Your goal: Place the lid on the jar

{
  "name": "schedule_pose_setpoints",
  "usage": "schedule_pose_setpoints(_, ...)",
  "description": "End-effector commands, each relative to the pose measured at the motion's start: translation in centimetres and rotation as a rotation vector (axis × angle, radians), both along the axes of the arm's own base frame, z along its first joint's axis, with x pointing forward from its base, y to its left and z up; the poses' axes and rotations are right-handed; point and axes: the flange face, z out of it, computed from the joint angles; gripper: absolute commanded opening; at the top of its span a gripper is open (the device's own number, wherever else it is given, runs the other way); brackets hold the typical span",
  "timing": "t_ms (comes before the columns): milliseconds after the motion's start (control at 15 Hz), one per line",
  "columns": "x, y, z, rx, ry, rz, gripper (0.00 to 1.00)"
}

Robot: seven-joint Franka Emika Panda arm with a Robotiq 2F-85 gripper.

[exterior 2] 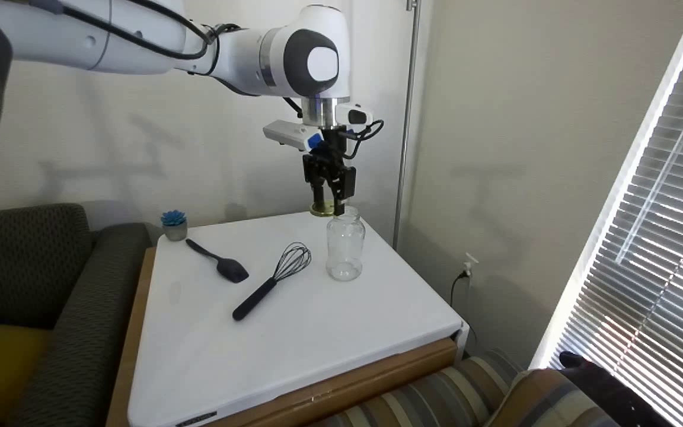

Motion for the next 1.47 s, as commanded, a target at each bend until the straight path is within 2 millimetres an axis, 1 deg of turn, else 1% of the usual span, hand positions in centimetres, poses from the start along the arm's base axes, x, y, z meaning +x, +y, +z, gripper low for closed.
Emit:
schedule_pose_setpoints(0, 0.1, -0.8, -0.1, 0.052, -0.004, -0.002, 0.47)
schedule_pose_setpoints(267, 0.2, -1.2, 0.4, 0.063, -0.017, -0.012, 0.47)
schedule_pose_setpoints(400, 0.1, -0.8, 0.9, 0.050, -0.016, -0.025, 0.47)
schedule_pose_setpoints(467, 0.1, -0.6, 0.4, 0.031, -0.010, -0.016, 0.72)
schedule_pose_setpoints(667, 0.1, -0.5, 0.7, 0.031, -0.015, -0.016, 0.72)
schedule_pose_setpoints(733, 0.1, -0.5, 0.7, 0.031, -0.016, -0.016, 0.47)
schedule_pose_setpoints(1000, 0.1, -0.4, 0.1, 0.035, -0.005, -0.017, 0.47)
schedule_pose_setpoints(1400, 0.1, -1.8, -0.9, 0.055, -0.007, -0.023, 0.47)
